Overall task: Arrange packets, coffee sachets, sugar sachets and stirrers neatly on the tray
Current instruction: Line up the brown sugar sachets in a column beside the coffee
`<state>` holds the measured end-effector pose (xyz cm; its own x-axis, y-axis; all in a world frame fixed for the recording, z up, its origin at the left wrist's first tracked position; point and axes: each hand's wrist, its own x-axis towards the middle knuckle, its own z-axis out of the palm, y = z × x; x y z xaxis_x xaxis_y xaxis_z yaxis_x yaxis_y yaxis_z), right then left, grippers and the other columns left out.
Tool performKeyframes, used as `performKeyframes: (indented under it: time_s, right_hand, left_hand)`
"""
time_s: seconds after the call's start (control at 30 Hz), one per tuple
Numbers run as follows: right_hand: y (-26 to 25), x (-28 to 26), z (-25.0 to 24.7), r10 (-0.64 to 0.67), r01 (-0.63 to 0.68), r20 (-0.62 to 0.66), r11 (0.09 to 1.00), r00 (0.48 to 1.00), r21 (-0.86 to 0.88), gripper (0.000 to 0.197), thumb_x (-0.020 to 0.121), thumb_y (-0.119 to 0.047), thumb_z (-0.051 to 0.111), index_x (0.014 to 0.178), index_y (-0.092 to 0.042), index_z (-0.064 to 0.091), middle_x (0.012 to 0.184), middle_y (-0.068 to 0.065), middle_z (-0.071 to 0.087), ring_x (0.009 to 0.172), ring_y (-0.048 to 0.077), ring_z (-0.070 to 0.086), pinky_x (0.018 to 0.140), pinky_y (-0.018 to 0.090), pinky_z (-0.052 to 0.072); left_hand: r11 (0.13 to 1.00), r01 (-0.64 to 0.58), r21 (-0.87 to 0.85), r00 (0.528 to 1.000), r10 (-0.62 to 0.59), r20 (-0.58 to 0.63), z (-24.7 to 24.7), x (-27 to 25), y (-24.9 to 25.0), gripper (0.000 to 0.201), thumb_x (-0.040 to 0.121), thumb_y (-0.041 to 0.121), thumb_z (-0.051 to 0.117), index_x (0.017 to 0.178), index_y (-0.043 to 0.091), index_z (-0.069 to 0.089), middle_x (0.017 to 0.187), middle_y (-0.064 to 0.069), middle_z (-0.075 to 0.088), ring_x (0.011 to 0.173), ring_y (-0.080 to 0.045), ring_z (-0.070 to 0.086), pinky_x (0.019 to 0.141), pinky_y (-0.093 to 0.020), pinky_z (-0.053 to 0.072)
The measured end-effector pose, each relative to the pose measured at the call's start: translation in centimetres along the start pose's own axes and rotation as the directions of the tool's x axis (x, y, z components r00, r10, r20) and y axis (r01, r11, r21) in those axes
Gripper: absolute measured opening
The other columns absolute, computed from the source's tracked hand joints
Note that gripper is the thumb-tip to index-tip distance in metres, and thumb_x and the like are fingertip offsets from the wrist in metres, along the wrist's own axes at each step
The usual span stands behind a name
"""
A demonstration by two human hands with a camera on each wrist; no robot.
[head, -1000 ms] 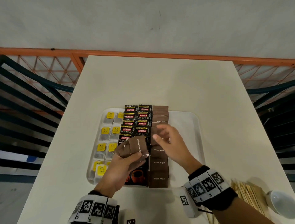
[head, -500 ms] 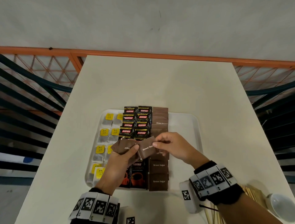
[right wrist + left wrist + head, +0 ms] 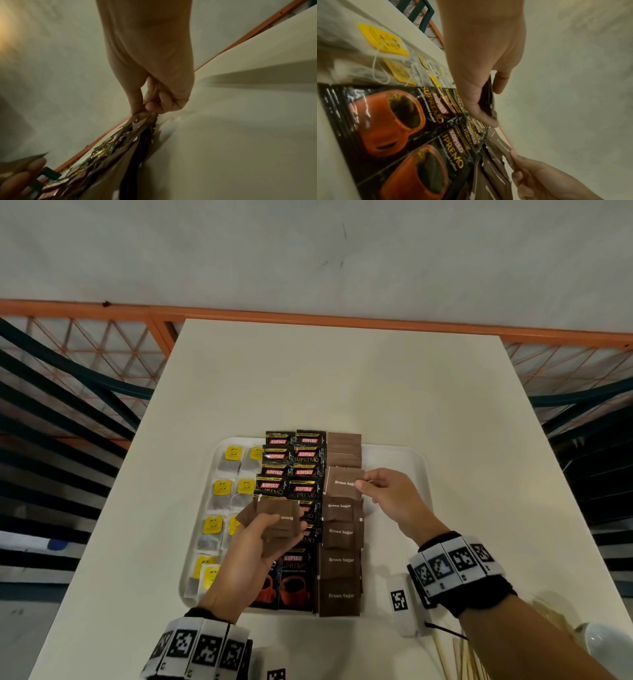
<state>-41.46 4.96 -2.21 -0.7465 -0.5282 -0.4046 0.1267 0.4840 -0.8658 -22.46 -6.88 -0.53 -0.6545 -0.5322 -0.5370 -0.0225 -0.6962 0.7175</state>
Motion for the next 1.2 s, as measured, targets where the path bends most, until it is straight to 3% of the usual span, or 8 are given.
performKeyframes:
  time_s: [0.2,0.43,0.63,0.73,0.9,1.03,1.13,1.2]
  right_hand:
    - [0.9,0.5,0.7,0.010,-0.016,-0.060,0.994,0.998,-0.105,0.015,0.082,-0.017,0.068,0.094,-0.010,0.066,0.089,0.006,0.068,0.081,0.014,0.061,0.070,0.019,0.042]
    - [-0.1,-0.6,1.0,-0.091,0.067,-0.141,0.984,0.986,-0.167,0.018,0.082,-0.019,0.068,0.095,-0.012,0.059,0.068,-0.005,0.051,0.063,0.004,0.048,0.055,0.008,0.037]
    - [-2.2,-3.2,2.2,-0.111,0.150,0.208,0.972,0.972,-0.179,0.031,0.092,-0.038,0.049,0.100,-0.013,0.063,0.077,-0.010,0.059,0.065,0.003,0.053,0.064,0.014,0.040]
    - [-2.1,-3.8,2.5,-0.110,0.163,0.327,0.977,0.939,-0.140,0.021,0.088,-0.031,0.058,0.102,-0.016,0.064,0.084,-0.008,0.064,0.066,0.002,0.056,0.063,0.010,0.045]
    - [-1.8,-3.8,2.3,-0.191,0.202,0.251,0.979,0.949,-0.015,0.008,0.083,-0.013,0.066,0.089,-0.018,0.064,0.081,-0.002,0.067,0.065,0.005,0.062,0.056,0.014,0.046]
    - [-1.2,-4.4,2.3,-0.340,0.348,0.193,0.937,0.920,-0.008,0.019,0.077,-0.001,0.070,0.080,-0.020,0.068,0.092,0.001,0.065,0.082,0.010,0.067,0.079,0.022,0.055]
    - [-0.5,-5.0,2.4,-0.363,0.390,0.275,0.920,0.890,-0.049,0.018,0.077,0.000,0.069,0.088,-0.013,0.073,0.104,-0.007,0.059,0.096,0.006,0.062,0.088,0.017,0.051]
    - [-0.2,-5.3,2.5,-0.328,0.355,0.310,0.934,0.892,-0.032,0.020,0.079,-0.005,0.068,0.091,-0.020,0.074,0.115,-0.011,0.057,0.103,0.005,0.061,0.089,0.017,0.051]
  left_hand:
    - [0.990,-0.057,0.129,0.998,0.055,0.018,0.2,-0.1,-0.4,0.022,0.092,0.002,0.044,0.101,0.014,0.061,0.084,-0.002,0.074,0.079,-0.013,0.070,0.068,-0.023,0.056]
    - [0.986,-0.083,0.147,0.996,0.077,0.046,0.6,0.1,-1.0,0.020,0.089,-0.001,0.050,0.101,0.010,0.063,0.084,0.000,0.074,0.082,-0.013,0.069,0.067,-0.022,0.057]
    - [0.983,-0.088,0.160,0.996,0.087,0.017,1.0,0.3,-1.4,0.019,0.086,-0.001,0.057,0.096,0.012,0.066,0.087,0.000,0.075,0.086,-0.013,0.070,0.066,-0.022,0.056]
    - [0.978,-0.090,0.189,0.996,0.094,-0.012,1.1,0.4,-1.5,0.018,0.084,0.000,0.059,0.098,0.010,0.065,0.091,-0.005,0.073,0.088,-0.017,0.069,0.066,-0.023,0.056]
    - [0.986,-0.074,0.152,0.992,0.088,-0.087,1.2,0.5,-1.5,0.010,0.089,0.016,0.056,0.084,0.013,0.064,0.077,-0.005,0.070,0.077,-0.018,0.066,0.073,-0.028,0.056]
    - [1.000,-0.014,0.006,0.994,0.015,-0.111,1.3,0.6,-0.9,0.023,0.092,0.029,0.050,0.086,0.010,0.062,0.075,-0.006,0.069,0.074,-0.016,0.066,0.067,-0.026,0.056]
    - [1.000,-0.015,0.001,0.995,0.015,-0.101,1.3,0.6,-0.5,0.006,0.088,0.010,0.056,0.092,0.009,0.061,0.084,-0.005,0.070,0.084,-0.014,0.065,0.062,-0.021,0.057]
    - [0.999,-0.039,0.029,0.994,0.042,-0.100,1.1,0.8,-0.5,0.016,0.086,-0.001,0.056,0.093,0.012,0.062,0.079,-0.002,0.072,0.080,-0.013,0.067,0.059,-0.019,0.056]
